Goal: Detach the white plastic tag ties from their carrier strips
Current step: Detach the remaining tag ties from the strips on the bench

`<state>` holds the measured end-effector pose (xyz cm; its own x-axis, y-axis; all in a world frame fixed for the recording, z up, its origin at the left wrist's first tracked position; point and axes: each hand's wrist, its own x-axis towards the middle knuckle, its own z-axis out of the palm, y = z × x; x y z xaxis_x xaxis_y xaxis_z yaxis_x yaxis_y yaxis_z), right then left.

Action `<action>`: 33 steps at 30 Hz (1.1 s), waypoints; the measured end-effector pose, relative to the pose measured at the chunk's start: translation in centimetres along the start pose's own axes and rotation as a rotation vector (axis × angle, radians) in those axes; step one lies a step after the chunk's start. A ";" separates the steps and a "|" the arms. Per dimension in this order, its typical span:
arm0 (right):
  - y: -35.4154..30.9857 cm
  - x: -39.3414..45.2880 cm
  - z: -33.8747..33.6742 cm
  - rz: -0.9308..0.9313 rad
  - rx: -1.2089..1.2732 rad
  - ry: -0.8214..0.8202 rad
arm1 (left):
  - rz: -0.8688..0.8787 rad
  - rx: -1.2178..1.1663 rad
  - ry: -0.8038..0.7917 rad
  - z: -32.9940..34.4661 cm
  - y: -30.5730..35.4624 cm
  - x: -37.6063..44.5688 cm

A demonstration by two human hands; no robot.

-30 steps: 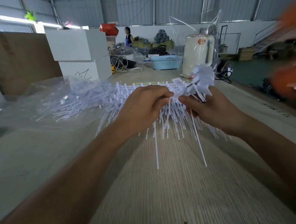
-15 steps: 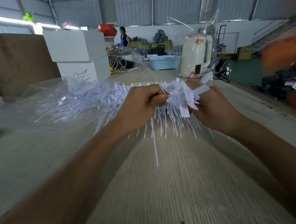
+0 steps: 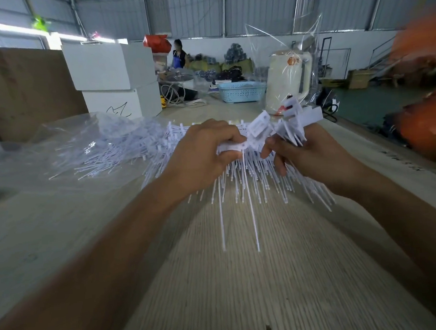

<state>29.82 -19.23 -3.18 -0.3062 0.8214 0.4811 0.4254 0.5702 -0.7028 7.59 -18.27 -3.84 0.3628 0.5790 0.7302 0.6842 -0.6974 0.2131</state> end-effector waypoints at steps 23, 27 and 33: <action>0.4 0.5 0.4 0.251 0.281 0.012 | -0.157 -0.267 -0.041 0.3 0.9 -0.4; 0.4 0.5 0.7 0.238 0.254 0.014 | -0.143 -0.320 -0.018 0.6 0.8 -0.4; 0.0 0.3 1.0 0.225 0.258 -0.037 | -0.113 -0.387 0.002 1.1 1.0 -0.3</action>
<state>28.85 -19.02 -3.61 -0.2620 0.9227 0.2827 0.2583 0.3493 -0.9007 8.84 -18.72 -4.56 0.2978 0.6605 0.6893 0.4308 -0.7373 0.5204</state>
